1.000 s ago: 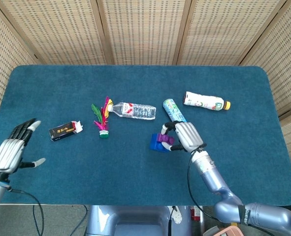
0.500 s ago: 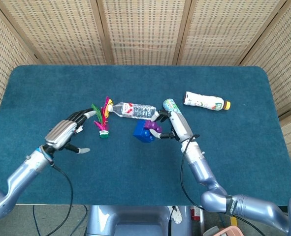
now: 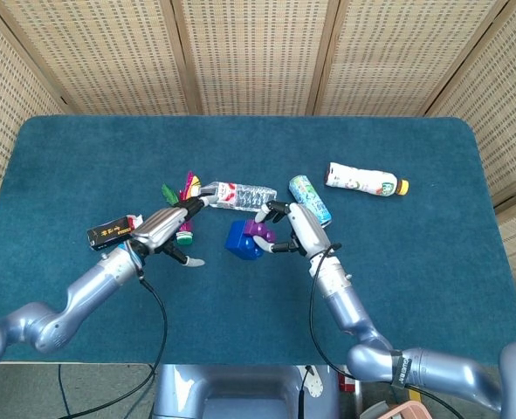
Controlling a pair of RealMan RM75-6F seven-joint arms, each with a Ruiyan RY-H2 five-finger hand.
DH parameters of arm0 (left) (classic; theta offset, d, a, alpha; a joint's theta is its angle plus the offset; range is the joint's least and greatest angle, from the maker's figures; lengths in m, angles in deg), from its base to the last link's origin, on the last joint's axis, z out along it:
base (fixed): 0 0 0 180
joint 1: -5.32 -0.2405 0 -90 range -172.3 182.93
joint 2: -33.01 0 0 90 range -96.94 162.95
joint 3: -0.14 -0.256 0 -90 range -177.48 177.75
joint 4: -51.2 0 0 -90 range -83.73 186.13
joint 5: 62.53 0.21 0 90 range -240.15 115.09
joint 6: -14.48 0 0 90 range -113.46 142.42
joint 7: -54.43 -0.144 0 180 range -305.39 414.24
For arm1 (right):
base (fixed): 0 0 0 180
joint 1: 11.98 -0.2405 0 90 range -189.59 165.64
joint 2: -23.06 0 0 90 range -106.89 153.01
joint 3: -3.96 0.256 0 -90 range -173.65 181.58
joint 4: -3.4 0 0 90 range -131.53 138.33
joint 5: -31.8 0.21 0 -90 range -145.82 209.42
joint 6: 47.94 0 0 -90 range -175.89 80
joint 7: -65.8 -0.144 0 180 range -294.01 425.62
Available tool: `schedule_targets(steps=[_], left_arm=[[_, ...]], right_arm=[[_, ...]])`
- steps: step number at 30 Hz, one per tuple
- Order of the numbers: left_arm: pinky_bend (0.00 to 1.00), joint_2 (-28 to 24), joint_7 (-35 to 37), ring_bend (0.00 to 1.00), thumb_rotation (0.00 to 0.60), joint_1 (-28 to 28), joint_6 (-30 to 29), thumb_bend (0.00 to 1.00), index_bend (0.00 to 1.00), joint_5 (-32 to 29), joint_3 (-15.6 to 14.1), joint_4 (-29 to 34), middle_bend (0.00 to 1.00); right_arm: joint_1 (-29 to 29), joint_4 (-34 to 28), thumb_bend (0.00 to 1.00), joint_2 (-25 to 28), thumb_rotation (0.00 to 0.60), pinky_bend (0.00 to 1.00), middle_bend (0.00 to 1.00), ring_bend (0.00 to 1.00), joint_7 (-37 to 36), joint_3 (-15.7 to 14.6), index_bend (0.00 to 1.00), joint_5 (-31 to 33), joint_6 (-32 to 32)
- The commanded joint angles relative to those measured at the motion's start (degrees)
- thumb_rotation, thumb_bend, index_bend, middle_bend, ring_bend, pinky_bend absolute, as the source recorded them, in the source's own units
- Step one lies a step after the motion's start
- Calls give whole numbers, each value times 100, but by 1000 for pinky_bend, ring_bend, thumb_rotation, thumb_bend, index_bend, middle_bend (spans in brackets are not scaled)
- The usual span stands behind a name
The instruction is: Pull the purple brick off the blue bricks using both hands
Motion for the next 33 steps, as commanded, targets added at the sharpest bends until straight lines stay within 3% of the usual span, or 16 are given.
schedule_targets(steps=[1,8,12,19,23,29,33], left_arm=[[59,220,-303,19,600,282,118,0,53,-386,-30,-105,66],[78,466,-508,91,600,530,92,0,157,-860,-85,-111,154],[109,775,-776,146,600,630,-284,28,222,-1129,-144,-168,225],[239,1137,-1167,299,600,670,-960,73,442,-1397,-144,-191,421],[277,1281,-1380,336,600,667,-1252,121,529,-1532,-150,-199,492],[288,1243,-1640,344,600,575,-1493,138,555,-1575,-239,-140,511],[288,915,-1571,344,600,389,-1405,139,556,-1490,-344,-110,512]], right_arm=[[-17,-14,314,-30,600,410,620,407,18,-5,588,23,-5],[-46,-34,314,-74,600,410,620,407,-16,16,588,77,-45],[-53,-63,314,-71,600,410,620,407,-17,9,588,59,-53],[-15,-144,314,-7,600,410,621,407,-45,-7,589,46,-50],[8,-197,315,57,600,410,623,407,-56,-13,591,33,-56],[72,-289,315,271,600,411,625,407,-69,25,595,33,-53],[171,-323,314,564,600,411,628,407,-118,82,597,54,-60]])
